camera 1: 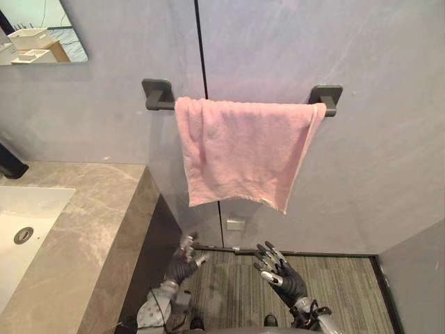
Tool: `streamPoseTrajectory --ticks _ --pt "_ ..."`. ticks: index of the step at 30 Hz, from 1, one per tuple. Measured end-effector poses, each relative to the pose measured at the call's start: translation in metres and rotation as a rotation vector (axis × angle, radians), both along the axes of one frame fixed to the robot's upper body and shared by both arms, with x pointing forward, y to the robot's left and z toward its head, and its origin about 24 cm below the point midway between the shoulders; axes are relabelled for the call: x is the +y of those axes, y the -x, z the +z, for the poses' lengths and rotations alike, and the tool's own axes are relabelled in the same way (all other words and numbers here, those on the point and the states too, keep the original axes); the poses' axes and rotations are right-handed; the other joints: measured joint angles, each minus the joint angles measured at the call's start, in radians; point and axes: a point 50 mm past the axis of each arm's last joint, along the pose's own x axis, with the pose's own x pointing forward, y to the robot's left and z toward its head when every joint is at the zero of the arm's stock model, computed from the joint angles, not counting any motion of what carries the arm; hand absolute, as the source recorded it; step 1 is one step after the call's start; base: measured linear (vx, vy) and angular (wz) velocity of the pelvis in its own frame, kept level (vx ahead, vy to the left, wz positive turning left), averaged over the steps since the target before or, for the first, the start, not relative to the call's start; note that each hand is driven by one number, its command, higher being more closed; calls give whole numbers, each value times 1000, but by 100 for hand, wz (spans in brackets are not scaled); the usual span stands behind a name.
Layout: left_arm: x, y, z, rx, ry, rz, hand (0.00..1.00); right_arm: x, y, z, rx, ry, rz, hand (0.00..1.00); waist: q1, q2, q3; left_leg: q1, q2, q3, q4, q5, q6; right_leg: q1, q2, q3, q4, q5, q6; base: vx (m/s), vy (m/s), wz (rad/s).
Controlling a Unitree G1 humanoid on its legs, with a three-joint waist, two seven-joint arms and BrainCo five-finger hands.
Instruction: Organize washtable
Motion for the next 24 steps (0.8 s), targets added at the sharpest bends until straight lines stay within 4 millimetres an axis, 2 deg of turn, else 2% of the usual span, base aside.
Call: streamPoseTrajectory --ticks 3,7,10,14,16,20,24 --pt "-7 8 20 -37 107 -190 0 1 -4 10 -70 -6 115 0 -3 1 -23 0 -4 2 5 -12 4 0 4 16 -14 0 3 69 -4 -13" --pt "1 3 45 -109 227 -238 0 -2 -17 22 -145 -12 146 0 -10 -1 -25 10 -6 0 49 -31 11 32 3 23 -19 13 5 83 12 -5" --pt "9 -4 67 -165 309 -290 0 2 -34 39 -235 -138 133 0 -26 -2 -25 32 -5 1 80 -63 14 72 2 30 -37 14 7 54 25 -7" --pt "10 -32 93 -325 422 -242 0 17 -52 54 -306 -243 121 0 -26 -8 -27 60 -9 7 85 -79 19 103 0 45 -52 18 11 4 19 -6" --pt "7 -57 106 -432 485 -198 0 27 -64 58 -323 -250 139 0 -25 -16 -32 61 -13 7 85 -78 17 103 -4 47 -52 20 14 0 0 0" --pt "-2 -84 103 -464 485 -141 0 29 -86 66 -364 -213 123 0 -27 -15 -30 49 -23 5 87 -77 19 90 -12 49 -52 25 18 0 0 0" --pt "-12 -109 123 -564 435 -157 0 35 -111 96 -498 -200 116 0 -27 -20 35 -52 -20 -8 146 -78 23 13 -14 51 -25 41 14 -53 -8 1"
